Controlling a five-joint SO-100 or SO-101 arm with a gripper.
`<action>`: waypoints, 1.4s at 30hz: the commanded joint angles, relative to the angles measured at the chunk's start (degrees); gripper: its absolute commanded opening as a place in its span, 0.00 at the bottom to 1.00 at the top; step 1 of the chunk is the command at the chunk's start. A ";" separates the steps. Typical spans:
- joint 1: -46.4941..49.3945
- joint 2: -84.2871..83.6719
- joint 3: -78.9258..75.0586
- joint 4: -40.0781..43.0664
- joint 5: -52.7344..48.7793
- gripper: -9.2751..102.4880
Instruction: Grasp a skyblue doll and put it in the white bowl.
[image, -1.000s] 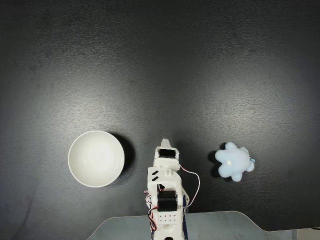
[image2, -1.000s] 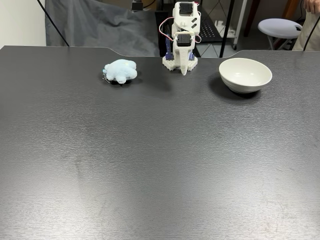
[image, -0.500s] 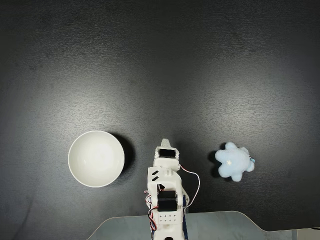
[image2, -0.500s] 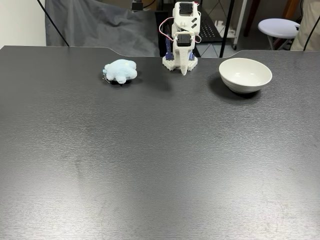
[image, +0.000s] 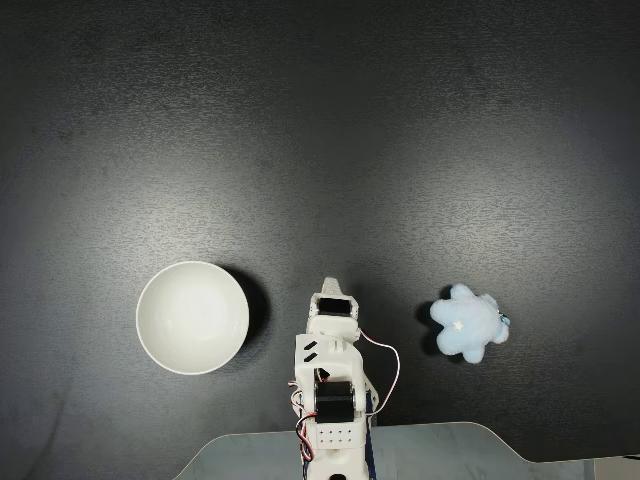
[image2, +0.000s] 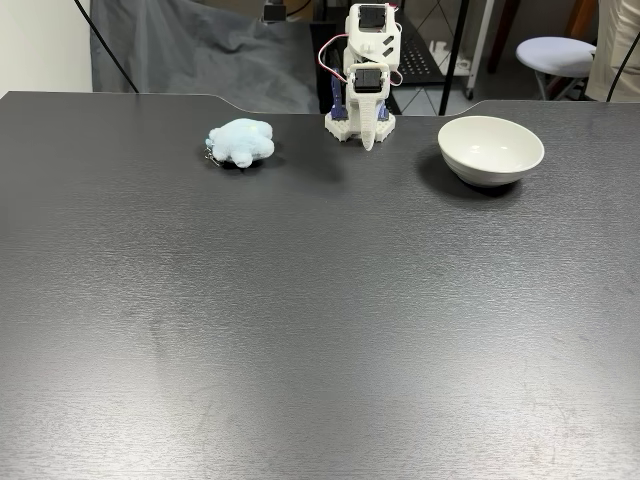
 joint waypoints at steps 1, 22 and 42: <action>0.09 0.35 -0.88 0.18 -0.18 0.08; 0.18 -23.73 -3.43 -25.40 0.00 0.08; -0.97 -46.05 -74.79 16.61 -13.54 0.08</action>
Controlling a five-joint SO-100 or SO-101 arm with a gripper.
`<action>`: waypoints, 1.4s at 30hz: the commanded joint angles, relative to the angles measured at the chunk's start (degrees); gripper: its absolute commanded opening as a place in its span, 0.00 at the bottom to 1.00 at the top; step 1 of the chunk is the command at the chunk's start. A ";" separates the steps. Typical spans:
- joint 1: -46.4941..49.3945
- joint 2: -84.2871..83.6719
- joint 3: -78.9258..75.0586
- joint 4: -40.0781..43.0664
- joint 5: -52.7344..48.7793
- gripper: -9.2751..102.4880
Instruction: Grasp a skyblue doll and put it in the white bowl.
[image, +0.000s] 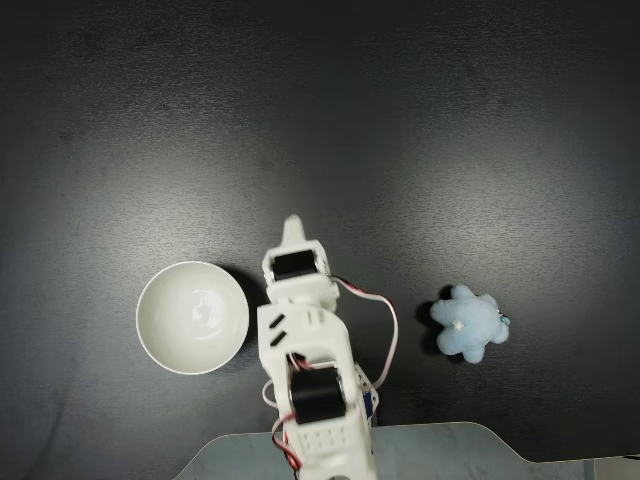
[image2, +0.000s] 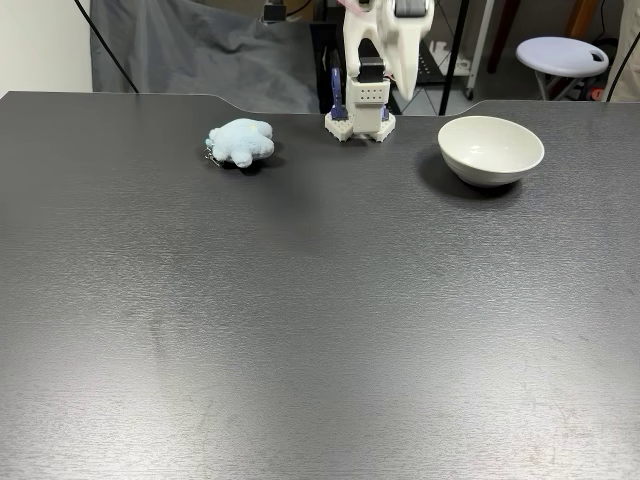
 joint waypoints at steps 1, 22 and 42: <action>9.84 -0.35 -20.39 21.18 -1.14 0.08; 73.48 -24.96 -28.83 29.79 -0.88 0.08; 73.65 -31.03 -8.44 23.03 -5.19 0.08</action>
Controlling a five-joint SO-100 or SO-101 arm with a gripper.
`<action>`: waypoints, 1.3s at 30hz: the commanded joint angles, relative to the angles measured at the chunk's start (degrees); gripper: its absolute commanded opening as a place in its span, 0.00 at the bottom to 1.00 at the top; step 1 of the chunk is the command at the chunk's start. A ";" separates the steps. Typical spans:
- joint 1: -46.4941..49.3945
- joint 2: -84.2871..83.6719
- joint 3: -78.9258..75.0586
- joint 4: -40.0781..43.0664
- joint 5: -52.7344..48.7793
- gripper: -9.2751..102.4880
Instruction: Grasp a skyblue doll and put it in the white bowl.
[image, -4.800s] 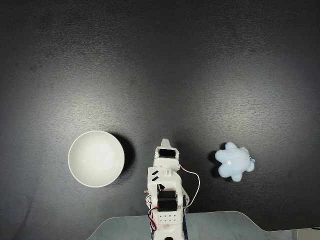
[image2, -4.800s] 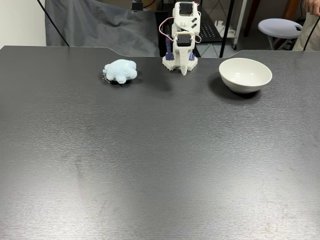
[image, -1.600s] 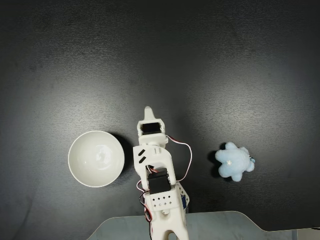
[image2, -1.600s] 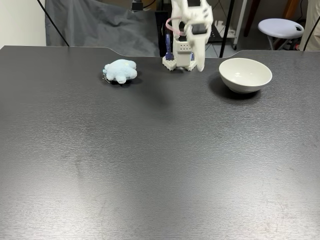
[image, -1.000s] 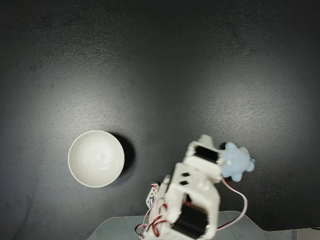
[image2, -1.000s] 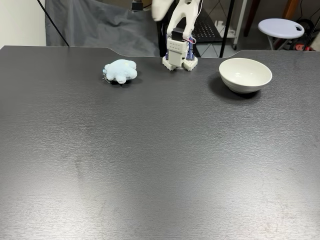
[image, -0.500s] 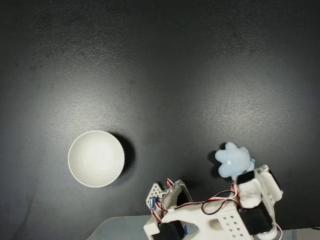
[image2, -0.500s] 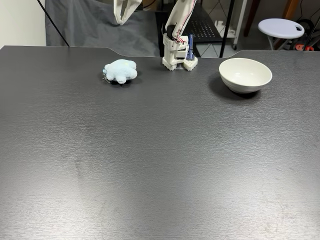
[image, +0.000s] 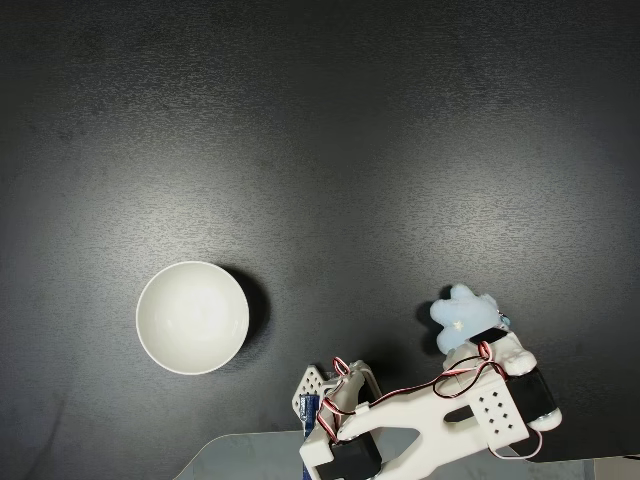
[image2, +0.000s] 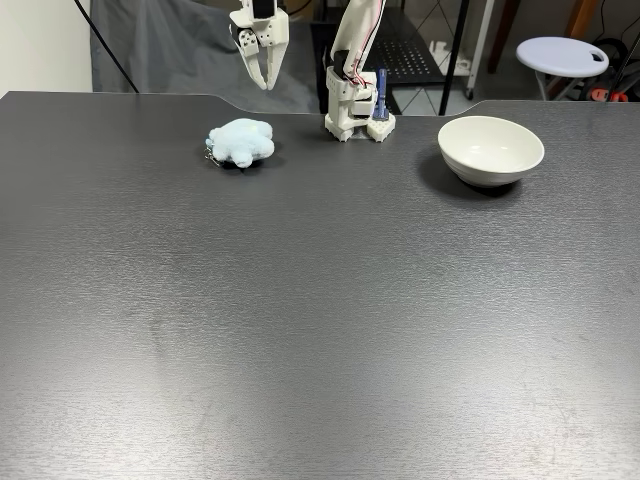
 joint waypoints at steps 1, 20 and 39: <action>-0.26 0.62 -0.70 -4.75 -7.47 0.08; 4.83 0.09 0.97 -11.87 -80.77 0.08; 1.58 0.00 2.64 -11.78 -89.65 0.36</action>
